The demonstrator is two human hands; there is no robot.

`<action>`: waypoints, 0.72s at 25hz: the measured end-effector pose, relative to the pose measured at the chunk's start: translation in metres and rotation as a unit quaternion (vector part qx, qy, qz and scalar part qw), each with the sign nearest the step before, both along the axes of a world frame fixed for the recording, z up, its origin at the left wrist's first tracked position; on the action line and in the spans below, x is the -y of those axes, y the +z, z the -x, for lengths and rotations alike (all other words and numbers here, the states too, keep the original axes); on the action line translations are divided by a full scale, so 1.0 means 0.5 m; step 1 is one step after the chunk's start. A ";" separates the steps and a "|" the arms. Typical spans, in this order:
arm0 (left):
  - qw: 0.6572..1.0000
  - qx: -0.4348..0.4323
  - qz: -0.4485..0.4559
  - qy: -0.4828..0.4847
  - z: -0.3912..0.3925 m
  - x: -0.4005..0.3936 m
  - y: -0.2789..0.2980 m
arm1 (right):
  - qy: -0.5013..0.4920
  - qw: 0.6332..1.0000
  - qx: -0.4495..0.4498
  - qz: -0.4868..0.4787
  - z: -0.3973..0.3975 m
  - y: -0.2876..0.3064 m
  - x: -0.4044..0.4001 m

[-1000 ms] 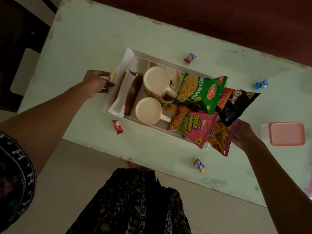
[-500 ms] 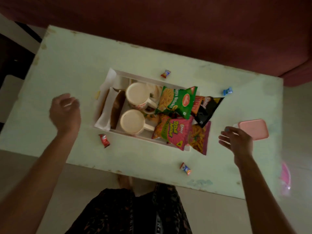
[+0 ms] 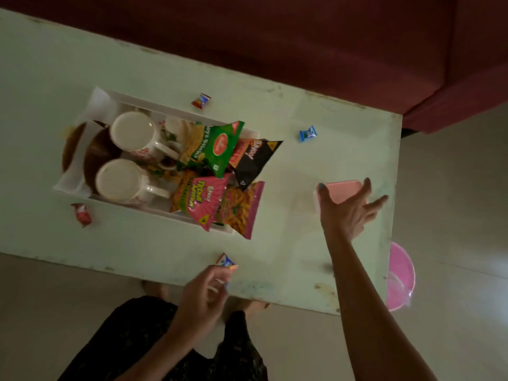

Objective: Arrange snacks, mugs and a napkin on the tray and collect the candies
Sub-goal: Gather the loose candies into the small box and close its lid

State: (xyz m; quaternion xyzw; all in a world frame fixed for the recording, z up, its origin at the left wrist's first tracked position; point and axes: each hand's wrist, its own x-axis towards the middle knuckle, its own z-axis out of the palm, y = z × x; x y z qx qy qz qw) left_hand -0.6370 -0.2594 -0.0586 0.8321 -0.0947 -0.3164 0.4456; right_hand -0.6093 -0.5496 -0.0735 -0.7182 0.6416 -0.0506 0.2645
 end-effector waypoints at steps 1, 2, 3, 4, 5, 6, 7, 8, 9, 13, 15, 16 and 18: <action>1.000 -0.011 0.008 -0.018 0.021 0.039 0.002 | 0.005 1.000 -0.012 -0.025 -0.003 -0.006 0.009; 0.999 -0.020 0.013 -0.027 0.038 0.076 0.003 | 0.010 0.999 -0.022 -0.048 -0.006 -0.011 0.017; 0.999 -0.030 0.017 -0.028 0.050 0.109 0.001 | 0.013 0.997 -0.030 -0.068 -0.009 -0.016 0.023; 0.999 -0.042 0.016 -0.024 0.062 0.143 -0.003 | 0.013 0.995 -0.035 -0.089 -0.013 -0.021 0.028; 0.998 -0.054 0.012 -0.017 0.069 0.170 -0.008 | 0.012 0.994 -0.036 -0.107 -0.016 -0.025 0.032; 0.998 -0.063 0.006 -0.007 0.074 0.193 -0.013 | 0.013 0.992 -0.038 -0.117 -0.018 -0.026 0.033; 0.997 -0.075 0.002 0.008 0.076 0.214 -0.019 | 0.021 0.992 -0.042 -0.117 -0.019 -0.026 0.033; 0.994 -0.100 0.002 0.036 0.074 0.230 -0.023 | 0.035 0.992 -0.046 -0.110 -0.017 -0.024 0.031; 0.987 -0.142 0.008 0.075 0.071 0.245 -0.027 | 0.056 0.992 -0.049 -0.101 -0.010 -0.021 0.029; 0.900 -0.360 0.055 0.239 0.042 0.286 -0.039 | 0.232 0.969 -0.033 -0.084 0.046 -0.007 0.002; 0.857 -0.424 0.087 0.279 0.028 0.295 -0.046 | 0.251 0.955 0.028 -0.153 0.072 -0.002 -0.026; 0.841 -0.444 0.104 0.291 0.024 0.296 -0.049 | 0.230 0.950 0.058 -0.202 0.082 0.000 -0.042; 0.810 -0.476 0.145 0.311 0.019 0.288 -0.055 | 0.182 0.940 0.092 -0.273 0.099 0.006 -0.073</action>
